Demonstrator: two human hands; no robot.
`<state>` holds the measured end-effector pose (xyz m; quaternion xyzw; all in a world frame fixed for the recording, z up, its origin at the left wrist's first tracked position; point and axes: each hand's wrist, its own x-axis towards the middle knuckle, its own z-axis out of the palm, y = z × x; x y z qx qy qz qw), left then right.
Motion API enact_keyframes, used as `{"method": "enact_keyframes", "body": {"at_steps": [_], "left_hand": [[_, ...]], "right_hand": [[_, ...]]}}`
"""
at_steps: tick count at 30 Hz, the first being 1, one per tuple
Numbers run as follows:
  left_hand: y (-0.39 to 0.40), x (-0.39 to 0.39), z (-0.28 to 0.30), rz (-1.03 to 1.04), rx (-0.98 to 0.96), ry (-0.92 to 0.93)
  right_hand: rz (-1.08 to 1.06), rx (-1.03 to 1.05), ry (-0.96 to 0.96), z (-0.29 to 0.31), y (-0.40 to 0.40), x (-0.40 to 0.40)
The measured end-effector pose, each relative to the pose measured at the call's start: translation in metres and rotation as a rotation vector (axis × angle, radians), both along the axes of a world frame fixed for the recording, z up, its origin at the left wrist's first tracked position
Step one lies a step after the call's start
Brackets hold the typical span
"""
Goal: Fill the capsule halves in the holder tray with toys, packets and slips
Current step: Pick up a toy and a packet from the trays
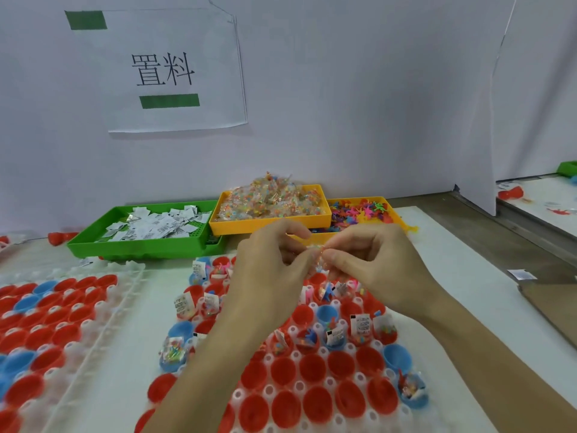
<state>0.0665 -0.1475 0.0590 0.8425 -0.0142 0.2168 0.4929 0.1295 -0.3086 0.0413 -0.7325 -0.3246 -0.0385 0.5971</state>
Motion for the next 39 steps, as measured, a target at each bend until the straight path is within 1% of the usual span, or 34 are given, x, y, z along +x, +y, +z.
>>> {"method": "enact_keyframes", "body": {"at_steps": [4, 7, 11, 15, 20, 27, 31, 35, 39], "left_hand": [[-0.008, -0.001, -0.009, 0.134, 0.053, -0.066], [-0.015, -0.002, -0.012, 0.128, 0.048, -0.098], [-0.017, -0.003, -0.013, 0.117, 0.019, -0.088], [-0.016, 0.000, -0.012, 0.121, -0.089, -0.032], [-0.013, 0.004, -0.013, 0.146, -0.092, 0.011], [-0.011, -0.001, -0.011, 0.056, 0.033, 0.060], [-0.013, -0.007, -0.013, 0.081, 0.113, 0.016], [-0.022, -0.015, -0.013, 0.066, 0.150, -0.050], [-0.031, -0.023, -0.016, 0.002, 0.189, -0.072]], "right_hand": [[-0.010, -0.044, 0.060, -0.003, 0.002, -0.001], [-0.054, -0.009, 0.140, -0.007, 0.003, 0.000], [-0.075, 0.043, 0.253, -0.008, 0.004, 0.002], [-0.009, 0.087, 0.333, -0.007, 0.004, 0.001], [0.141, 0.102, 0.389, -0.003, -0.001, 0.003], [0.121, -0.034, 0.245, -0.001, -0.008, 0.002], [0.145, -0.182, 0.165, 0.014, -0.011, -0.002], [0.064, -0.278, 0.068, 0.020, -0.016, -0.012], [0.065, -0.352, 0.061, 0.025, -0.030, -0.021]]}}
